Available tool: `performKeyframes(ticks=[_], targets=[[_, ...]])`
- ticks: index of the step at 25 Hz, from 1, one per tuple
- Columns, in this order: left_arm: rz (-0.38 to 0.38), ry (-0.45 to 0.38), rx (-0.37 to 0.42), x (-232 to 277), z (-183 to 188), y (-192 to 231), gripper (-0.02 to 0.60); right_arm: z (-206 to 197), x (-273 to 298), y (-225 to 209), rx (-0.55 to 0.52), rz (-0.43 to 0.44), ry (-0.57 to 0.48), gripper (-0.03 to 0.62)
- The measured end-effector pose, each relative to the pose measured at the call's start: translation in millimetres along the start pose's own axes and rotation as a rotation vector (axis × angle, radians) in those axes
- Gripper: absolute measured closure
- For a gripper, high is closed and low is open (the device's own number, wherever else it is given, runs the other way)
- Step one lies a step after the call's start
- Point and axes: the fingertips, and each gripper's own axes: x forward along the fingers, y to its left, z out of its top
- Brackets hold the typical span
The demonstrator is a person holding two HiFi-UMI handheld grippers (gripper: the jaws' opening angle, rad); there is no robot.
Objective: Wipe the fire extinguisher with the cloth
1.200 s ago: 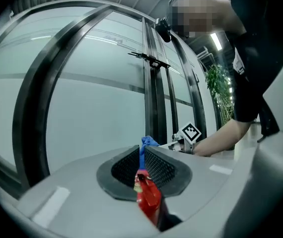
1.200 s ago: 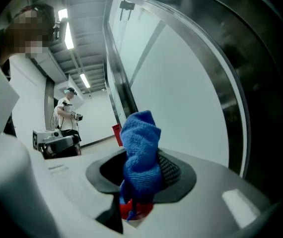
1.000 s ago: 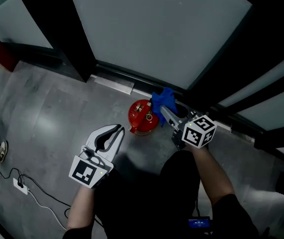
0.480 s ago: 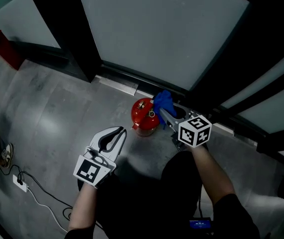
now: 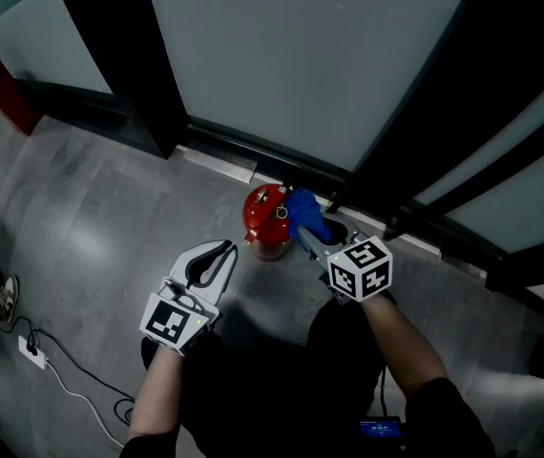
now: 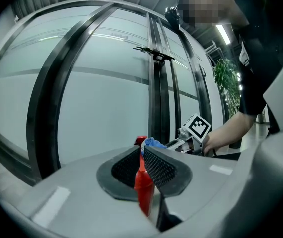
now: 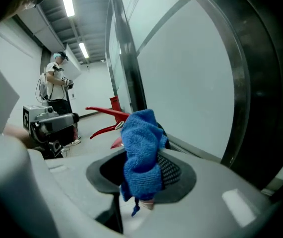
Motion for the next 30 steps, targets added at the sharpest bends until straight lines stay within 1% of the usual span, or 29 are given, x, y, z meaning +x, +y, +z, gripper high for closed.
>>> performKeyframes(ticks=[6,9,12,14,16,20,23,26,28,30], targets=[[-0.014,0.002,0.008,4,-8,-3,0.544,-9,-4,25,-0.184,-0.013,0.075,0.459],[-0.015,0.001,0.001,4,-13,-3,0.543,-12,-4,37,-0.244,-0.017,0.094,0.459],[-0.02,-0.018,0.004,2,-24,0,0.544,-13,-3,46,-0.28,-0.027,0.097,0.459],[-0.017,-0.026,-0.015,0,-26,3,0.544,-12,0,53,-0.294,-0.028,0.084,0.459],[-0.018,-0.016,-0.034,-1,-24,2,0.544,-14,2,59,-0.31,-0.028,0.082,0.459],[-0.047,0.012,0.03,3,-30,-7,0.543,-15,7,69,-0.353,-0.025,0.082,0.459],[-0.07,0.016,0.076,4,-39,-11,0.543,-14,12,80,-0.378,-0.002,0.079,0.459],[-0.071,0.026,0.059,4,-40,-10,0.543,-14,19,89,-0.387,0.022,0.074,0.459],[-0.066,0.017,0.052,3,-40,-7,0.543,-14,22,93,-0.392,0.031,0.063,0.459],[-0.062,0.017,0.033,3,-38,-6,0.543,-15,23,95,-0.417,0.034,0.06,0.459]])
